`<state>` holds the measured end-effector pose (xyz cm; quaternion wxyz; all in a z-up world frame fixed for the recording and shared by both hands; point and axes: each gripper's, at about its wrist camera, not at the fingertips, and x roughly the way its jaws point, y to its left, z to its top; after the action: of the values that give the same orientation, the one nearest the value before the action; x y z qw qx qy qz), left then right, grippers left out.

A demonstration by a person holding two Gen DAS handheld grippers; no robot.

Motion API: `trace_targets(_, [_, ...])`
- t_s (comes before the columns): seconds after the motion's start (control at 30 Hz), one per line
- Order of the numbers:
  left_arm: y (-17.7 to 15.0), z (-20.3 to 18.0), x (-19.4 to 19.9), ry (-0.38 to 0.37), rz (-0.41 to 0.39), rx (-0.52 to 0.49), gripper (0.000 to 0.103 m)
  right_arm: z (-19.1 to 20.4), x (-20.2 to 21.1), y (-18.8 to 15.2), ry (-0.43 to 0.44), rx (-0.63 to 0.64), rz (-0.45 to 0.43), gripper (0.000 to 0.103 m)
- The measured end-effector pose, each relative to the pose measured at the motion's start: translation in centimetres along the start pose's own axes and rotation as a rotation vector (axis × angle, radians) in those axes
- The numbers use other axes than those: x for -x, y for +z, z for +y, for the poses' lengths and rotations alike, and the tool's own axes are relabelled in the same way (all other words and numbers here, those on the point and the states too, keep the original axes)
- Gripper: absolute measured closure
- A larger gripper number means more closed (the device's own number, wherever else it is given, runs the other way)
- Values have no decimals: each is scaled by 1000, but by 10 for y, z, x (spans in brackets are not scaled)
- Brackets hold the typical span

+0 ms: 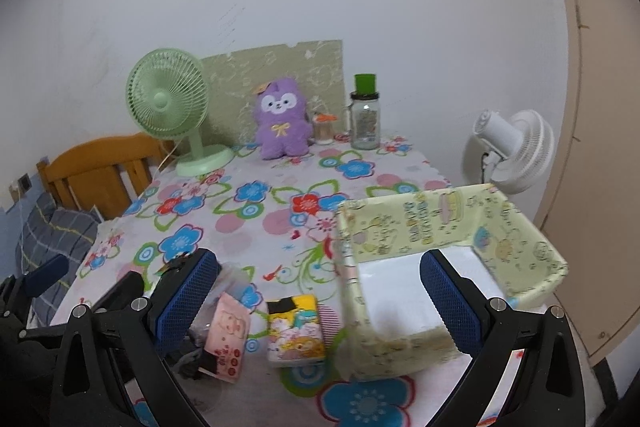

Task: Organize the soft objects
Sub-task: 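Lower the left gripper onto the black plastic bag and close it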

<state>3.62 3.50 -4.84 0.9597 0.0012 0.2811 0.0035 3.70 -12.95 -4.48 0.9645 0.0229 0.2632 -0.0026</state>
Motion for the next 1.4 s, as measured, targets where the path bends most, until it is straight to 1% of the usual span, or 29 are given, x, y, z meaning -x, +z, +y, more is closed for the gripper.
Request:
trace_targets(0.3, [-10, 12, -25, -4, 69, 8, 2, 27, -27, -9, 29, 36, 74, 4])
trace_targets(0.47, [-14, 20, -36, -24, 98, 11, 4, 44, -40, -14, 50, 58, 108, 5])
trace_targets(0.7, [-15, 26, -49, -36, 127, 13, 5, 64, -59, -16, 78, 85, 156, 8])
trace_targets(0.87, [-12, 17, -57, -69, 128, -13, 7, 64, -66, -15, 64, 84, 173, 8])
trace_targets(0.97, [-11, 11, -64, -102, 143, -20, 15, 62, -71, -15, 58, 80, 184, 8])
trace_targets(1.03, [-12, 9, -69, -119, 158, -22, 27, 62, -75, -17, 59, 77, 194, 8])
trace_targets(1.07, [-12, 8, -71, -124, 166, -21, 30, 62, -77, -17, 59, 76, 200, 8])
trace_targets(1.1, [-13, 9, -73, -129, 172, -18, 36, 62, -79, -18, 59, 75, 205, 8])
trace_targets(1.13, [-13, 9, -74, -138, 179, -12, 45, 61, -80, -18, 60, 73, 208, 8])
trace_targets(1.17, [-13, 11, -76, -149, 189, -3, 50, 61, -81, -18, 59, 71, 211, 8])
trace_targets(1.2, [-14, 12, -78, -156, 198, 6, 60, 61, -83, -19, 58, 67, 214, 8])
trace_targets(1.23, [-14, 13, -79, -156, 206, 15, 64, 60, -84, -19, 58, 63, 217, 8])
trace_targets(1.4, [-14, 15, -76, -173, 200, 24, 68, 58, -89, -20, 72, 39, 234, 8])
